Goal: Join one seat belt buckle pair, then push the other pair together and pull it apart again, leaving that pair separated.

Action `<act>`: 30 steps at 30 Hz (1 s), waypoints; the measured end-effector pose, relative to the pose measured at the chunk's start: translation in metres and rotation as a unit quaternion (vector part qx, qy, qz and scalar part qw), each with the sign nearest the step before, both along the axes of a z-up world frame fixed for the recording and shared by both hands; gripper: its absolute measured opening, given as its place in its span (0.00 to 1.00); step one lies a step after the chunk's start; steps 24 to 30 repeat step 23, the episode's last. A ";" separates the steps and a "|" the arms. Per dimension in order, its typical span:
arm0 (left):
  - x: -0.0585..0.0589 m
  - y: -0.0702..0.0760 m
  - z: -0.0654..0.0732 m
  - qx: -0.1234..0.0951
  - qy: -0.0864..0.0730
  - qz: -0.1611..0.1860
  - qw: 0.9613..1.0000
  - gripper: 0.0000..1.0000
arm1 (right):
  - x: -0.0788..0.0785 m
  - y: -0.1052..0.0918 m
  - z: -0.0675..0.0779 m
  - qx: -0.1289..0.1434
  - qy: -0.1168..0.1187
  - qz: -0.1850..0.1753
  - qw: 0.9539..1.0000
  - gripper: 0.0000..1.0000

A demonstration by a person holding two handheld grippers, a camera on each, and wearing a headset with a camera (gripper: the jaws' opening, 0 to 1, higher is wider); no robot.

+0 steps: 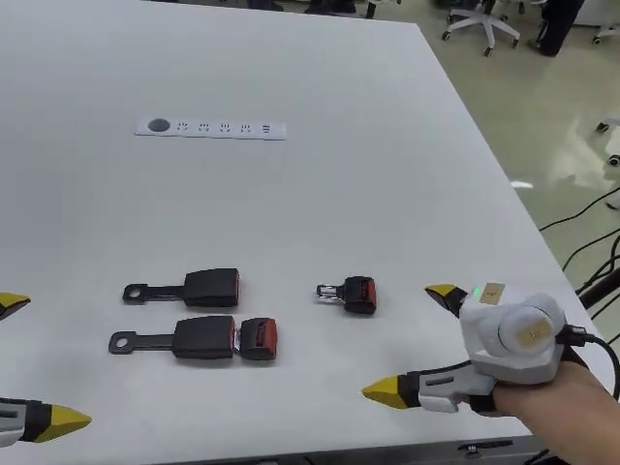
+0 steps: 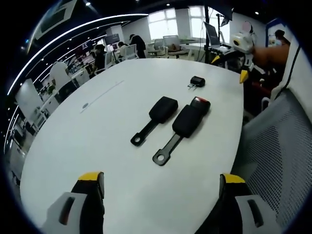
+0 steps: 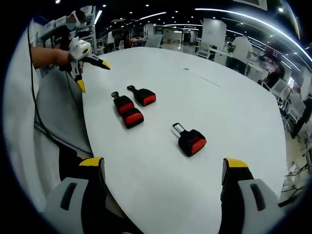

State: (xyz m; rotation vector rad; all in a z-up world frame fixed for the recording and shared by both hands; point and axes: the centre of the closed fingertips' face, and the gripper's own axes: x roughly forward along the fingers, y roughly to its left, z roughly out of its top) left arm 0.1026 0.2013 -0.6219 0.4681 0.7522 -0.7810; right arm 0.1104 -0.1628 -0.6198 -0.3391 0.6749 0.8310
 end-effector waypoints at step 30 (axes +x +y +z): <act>-0.007 0.012 0.000 -0.035 -0.019 0.048 0.998 1.00 | 0.000 0.013 0.001 0.009 -0.007 -0.013 1.000 1.00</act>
